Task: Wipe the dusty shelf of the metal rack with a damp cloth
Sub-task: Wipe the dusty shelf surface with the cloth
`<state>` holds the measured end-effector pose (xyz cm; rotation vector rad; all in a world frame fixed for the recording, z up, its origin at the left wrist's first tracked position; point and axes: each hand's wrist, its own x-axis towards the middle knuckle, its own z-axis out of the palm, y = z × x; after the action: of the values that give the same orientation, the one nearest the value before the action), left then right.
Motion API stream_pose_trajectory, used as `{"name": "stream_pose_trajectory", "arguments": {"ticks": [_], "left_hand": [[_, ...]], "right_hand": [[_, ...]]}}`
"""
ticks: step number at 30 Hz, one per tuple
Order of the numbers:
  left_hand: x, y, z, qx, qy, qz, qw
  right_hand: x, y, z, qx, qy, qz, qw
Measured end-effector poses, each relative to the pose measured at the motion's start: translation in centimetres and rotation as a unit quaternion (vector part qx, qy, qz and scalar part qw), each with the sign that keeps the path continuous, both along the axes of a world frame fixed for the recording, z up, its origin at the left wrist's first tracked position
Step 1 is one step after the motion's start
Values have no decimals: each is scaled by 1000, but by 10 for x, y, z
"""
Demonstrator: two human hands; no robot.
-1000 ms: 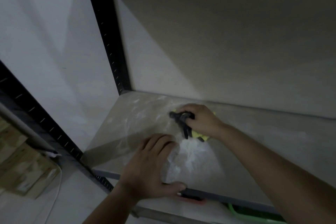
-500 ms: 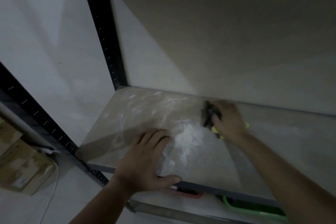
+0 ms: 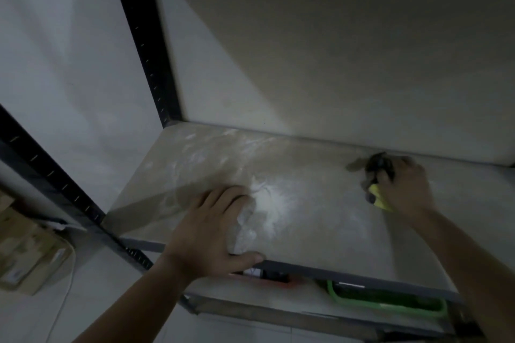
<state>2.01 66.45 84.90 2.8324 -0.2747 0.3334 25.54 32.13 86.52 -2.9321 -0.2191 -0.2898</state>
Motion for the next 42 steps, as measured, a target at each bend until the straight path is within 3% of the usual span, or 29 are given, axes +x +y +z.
{"name": "stream_pose_trajectory", "arguments": {"ticks": [3, 5, 8, 10, 13, 17, 20, 24, 28, 33, 35, 36, 39, 42], "left_hand": [[0, 0, 0, 6, -6, -2, 1000], [0, -1, 1, 14, -11, -4, 1000], [0, -2, 1, 32, -20, -5, 999], [0, -1, 0, 38, -28, -5, 999], [-1, 1, -2, 31, -14, 0, 999], [-1, 1, -2, 25, -1, 3, 1000], [0, 1, -3, 32, 3, 0, 999], [0, 1, -4, 38, -3, -5, 999], [1, 1, -3, 45, 2, -2, 999], [1, 1, -3, 57, 1, -5, 998], [1, 1, -5, 52, 5, -4, 999], [1, 1, -5, 51, 7, -1, 999], [1, 1, -4, 53, 5, 1, 999], [1, 1, -3, 53, 9, 5, 999]], "right_hand": [[-39, 49, -9, 38, -11, 22, 999], [-75, 108, -9, 103, 6, 95, 990], [-113, 173, -8, 180, 82, 252, 947], [-110, 168, 5, 258, 121, 293, 913], [-90, 108, 31, 331, 80, 216, 915], [-50, -17, 46, 218, -18, 27, 975], [-36, -79, 41, 136, 34, -99, 985], [-59, -48, 24, 114, 58, -77, 989], [-120, 57, -1, 115, 25, 13, 993], [-148, 151, 7, 249, 102, 144, 952], [-128, 126, 23, 336, 123, 123, 926], [-116, 105, 31, 332, 96, 97, 933], [-76, 23, 45, 276, -18, 14, 961], [-28, -42, 28, 177, -10, -91, 980]]}}
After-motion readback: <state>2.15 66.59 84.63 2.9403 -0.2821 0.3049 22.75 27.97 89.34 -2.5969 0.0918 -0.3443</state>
